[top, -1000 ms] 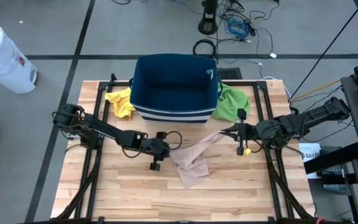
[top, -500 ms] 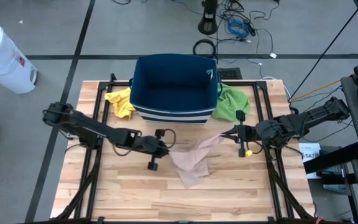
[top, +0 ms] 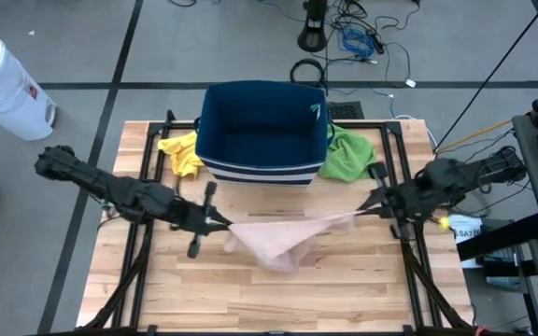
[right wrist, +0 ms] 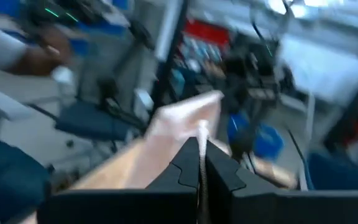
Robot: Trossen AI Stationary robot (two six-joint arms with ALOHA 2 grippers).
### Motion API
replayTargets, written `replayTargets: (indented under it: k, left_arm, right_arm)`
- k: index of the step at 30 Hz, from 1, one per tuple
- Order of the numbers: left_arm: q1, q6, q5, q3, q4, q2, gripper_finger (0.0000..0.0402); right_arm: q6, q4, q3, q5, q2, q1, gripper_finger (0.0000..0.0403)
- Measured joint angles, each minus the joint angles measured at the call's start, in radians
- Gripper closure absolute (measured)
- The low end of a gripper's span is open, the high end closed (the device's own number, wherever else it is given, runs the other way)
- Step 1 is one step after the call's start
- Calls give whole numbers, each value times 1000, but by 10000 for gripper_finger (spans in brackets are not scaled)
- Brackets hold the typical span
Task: Fold towel
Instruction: Fold the brown towel
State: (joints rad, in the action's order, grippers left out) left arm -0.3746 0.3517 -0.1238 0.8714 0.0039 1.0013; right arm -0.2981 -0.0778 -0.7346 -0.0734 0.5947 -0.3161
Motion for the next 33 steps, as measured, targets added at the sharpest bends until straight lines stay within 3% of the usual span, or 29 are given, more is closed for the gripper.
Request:
replayTargets:
  k: [14, 17, 21, 27, 33]
  left_arm:
    - [-130, 115, 8, 68, -14, -38, 401]
    - [-146, 152, -8, 68, 4, -39, 401]
    - [-146, 180, -111, 68, 4, -39, 401]
    - [-141, 251, -268, 68, 32, -39, 401]
    - [-140, 351, -297, 68, 106, -39, 401]
  right_arm:
    - [-37, -6, -104, -272, 33, 0, 402]
    - [-64, -1, -104, -270, 35, 0, 402]
    - [-112, -6, -129, -262, 35, 1, 402]
    - [-176, -39, -207, -133, 33, 1, 402]
    - [-215, -115, -297, -100, 51, 1, 402]
